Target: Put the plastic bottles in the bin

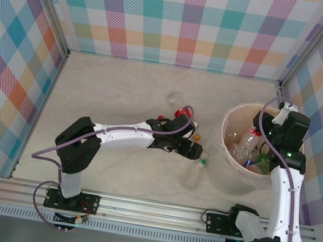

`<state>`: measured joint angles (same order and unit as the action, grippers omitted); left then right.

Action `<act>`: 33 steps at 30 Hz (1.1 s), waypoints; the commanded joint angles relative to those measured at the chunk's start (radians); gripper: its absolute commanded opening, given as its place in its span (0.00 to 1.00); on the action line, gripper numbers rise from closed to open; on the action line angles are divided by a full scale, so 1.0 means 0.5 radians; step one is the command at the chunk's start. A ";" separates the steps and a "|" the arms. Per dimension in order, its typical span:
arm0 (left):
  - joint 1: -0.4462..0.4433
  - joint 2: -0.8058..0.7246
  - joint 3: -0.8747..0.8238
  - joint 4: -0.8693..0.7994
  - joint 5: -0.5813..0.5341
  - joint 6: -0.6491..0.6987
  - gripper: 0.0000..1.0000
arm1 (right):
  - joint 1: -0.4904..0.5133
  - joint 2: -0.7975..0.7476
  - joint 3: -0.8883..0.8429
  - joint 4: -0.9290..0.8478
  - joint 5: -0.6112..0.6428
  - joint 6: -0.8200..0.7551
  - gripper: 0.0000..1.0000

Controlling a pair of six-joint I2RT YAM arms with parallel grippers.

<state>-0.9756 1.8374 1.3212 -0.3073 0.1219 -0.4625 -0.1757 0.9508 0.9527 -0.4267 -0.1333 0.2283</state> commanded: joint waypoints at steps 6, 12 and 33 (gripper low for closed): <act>0.003 0.016 0.048 0.019 0.031 0.038 0.86 | 0.017 0.078 0.415 -0.499 -0.042 -0.077 0.36; 0.003 -0.010 0.033 0.020 0.123 0.020 0.86 | 0.016 0.237 0.702 -0.679 -0.107 -0.092 0.60; -0.349 -0.240 -0.349 0.162 -0.063 -0.158 1.00 | -0.021 0.121 1.068 -1.034 -0.330 0.087 0.87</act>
<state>-1.1324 1.7599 1.1748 -0.2878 0.1524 -0.5068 -0.1780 1.0584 1.5135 -0.9493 -0.2325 0.2321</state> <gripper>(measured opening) 0.995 0.866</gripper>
